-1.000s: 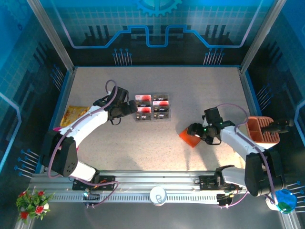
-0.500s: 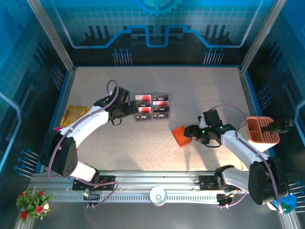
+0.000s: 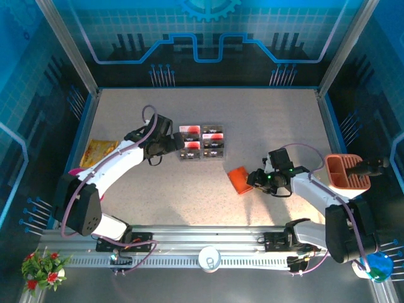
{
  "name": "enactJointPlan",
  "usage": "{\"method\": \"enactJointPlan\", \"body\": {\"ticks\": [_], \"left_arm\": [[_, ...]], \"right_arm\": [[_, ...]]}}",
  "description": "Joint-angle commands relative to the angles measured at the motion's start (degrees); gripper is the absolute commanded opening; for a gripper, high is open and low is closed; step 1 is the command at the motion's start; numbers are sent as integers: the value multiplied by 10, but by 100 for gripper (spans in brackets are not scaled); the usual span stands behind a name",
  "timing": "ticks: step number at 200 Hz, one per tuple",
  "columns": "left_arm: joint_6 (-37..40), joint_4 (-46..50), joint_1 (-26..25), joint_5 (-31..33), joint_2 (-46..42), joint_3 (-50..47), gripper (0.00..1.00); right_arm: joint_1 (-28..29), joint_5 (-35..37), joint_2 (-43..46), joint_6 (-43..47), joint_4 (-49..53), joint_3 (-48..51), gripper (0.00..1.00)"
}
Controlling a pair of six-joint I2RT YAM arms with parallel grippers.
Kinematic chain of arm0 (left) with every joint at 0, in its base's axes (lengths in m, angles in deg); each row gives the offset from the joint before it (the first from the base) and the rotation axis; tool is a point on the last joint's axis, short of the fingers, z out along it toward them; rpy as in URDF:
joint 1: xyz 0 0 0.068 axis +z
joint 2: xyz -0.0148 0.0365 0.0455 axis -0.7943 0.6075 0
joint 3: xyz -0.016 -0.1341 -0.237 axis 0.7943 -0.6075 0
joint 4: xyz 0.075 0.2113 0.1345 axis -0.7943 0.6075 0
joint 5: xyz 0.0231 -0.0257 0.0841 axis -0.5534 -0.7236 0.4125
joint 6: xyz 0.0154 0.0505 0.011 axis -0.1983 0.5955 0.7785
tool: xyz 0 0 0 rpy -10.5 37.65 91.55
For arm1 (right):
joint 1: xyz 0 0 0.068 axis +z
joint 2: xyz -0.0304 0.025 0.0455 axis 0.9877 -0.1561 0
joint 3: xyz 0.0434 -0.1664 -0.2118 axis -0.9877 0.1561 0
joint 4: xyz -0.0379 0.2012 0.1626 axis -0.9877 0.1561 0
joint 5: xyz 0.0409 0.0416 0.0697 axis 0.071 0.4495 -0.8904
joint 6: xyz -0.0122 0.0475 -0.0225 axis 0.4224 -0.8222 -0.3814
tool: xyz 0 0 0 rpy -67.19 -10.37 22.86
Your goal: Put the credit cards into the card holder
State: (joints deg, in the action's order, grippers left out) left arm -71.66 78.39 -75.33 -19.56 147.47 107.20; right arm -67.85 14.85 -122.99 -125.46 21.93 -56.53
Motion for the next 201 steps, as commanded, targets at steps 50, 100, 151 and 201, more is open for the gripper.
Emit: {"method": "enactJointPlan", "body": {"ticks": [50, 100, 151, 201], "left_arm": [[-9, 18, -7, 3, -11, 20, 99], [-16, 2, -6, -61, -38, 8, 99], [-94, -137, 20, -203, -147, -72, 99], [-199, -281, 43, -300, -168, -100, 99]], "right_arm": [[-24, -51, -43, -14, -79, 25, 16], [-28, -126, -10, -41, -124, 30, 0], [-15, -172, 94, -163, -213, 7, 0], [51, -122, 50, -323, -456, -33, 0]]}}
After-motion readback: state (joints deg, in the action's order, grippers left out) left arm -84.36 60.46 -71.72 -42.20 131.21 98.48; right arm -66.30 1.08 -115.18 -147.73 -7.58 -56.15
